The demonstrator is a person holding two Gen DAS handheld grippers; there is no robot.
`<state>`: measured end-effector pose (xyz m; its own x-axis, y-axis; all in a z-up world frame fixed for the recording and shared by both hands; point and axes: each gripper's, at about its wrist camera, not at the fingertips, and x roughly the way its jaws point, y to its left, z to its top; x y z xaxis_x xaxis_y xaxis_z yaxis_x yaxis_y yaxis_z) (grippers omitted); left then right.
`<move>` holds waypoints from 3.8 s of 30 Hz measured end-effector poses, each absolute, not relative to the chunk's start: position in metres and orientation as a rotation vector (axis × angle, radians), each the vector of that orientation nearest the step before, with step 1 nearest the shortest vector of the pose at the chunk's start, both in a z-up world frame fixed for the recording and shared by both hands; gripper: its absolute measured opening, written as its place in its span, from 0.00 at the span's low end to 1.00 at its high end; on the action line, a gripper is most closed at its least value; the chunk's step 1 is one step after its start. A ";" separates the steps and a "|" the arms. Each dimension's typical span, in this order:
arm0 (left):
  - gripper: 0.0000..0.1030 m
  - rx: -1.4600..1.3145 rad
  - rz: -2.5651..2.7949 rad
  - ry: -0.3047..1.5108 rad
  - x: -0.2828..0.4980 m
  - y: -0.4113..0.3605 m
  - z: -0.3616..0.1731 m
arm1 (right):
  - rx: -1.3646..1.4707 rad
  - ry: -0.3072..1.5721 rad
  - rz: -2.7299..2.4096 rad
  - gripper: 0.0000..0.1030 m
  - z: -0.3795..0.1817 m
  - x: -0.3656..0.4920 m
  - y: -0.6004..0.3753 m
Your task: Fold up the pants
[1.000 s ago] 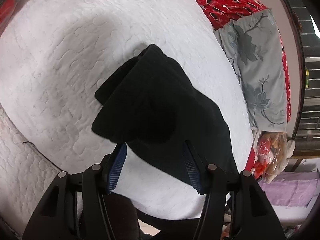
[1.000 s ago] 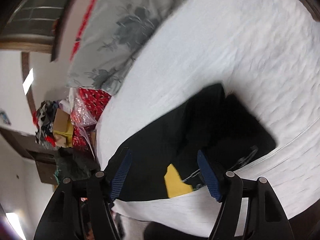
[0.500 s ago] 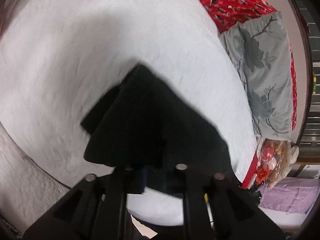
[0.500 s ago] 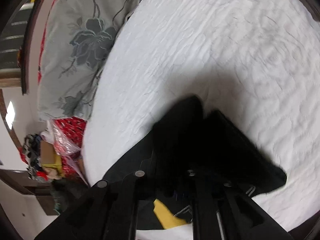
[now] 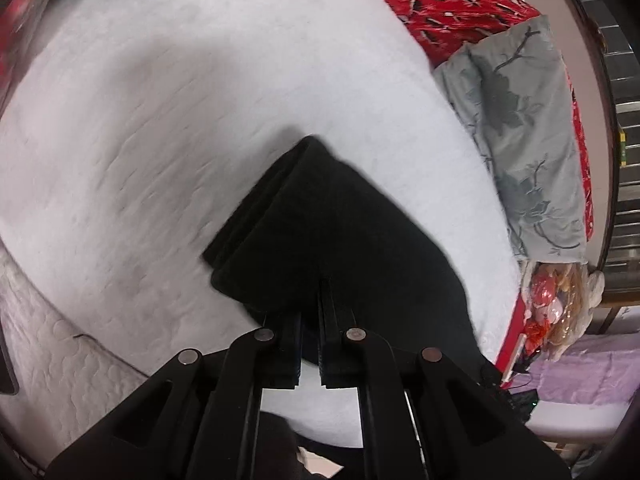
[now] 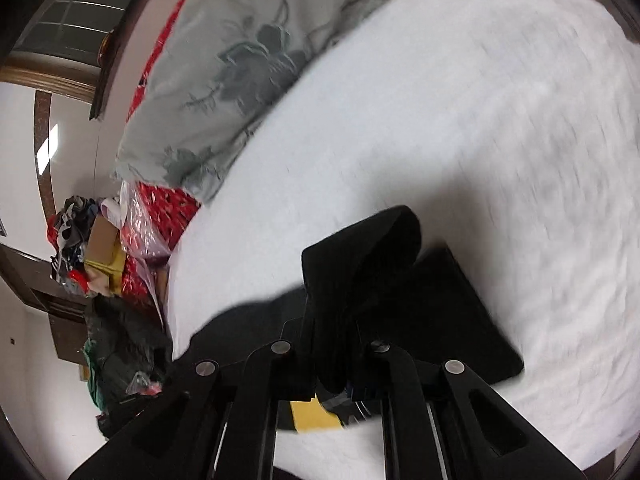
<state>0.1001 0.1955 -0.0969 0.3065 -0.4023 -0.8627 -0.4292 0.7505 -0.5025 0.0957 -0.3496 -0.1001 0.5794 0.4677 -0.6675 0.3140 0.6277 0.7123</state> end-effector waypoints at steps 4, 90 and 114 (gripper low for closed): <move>0.04 -0.792 0.034 1.355 0.085 0.198 -0.118 | 0.860 1.023 0.102 0.14 -0.109 0.074 -0.355; 0.39 -0.889 -0.012 1.319 0.077 0.189 -0.105 | 1.163 1.008 0.002 0.52 -0.133 0.049 -0.387; 0.01 -0.801 0.063 1.282 0.101 0.196 -0.083 | 1.107 0.953 0.087 0.03 -0.105 0.073 -0.378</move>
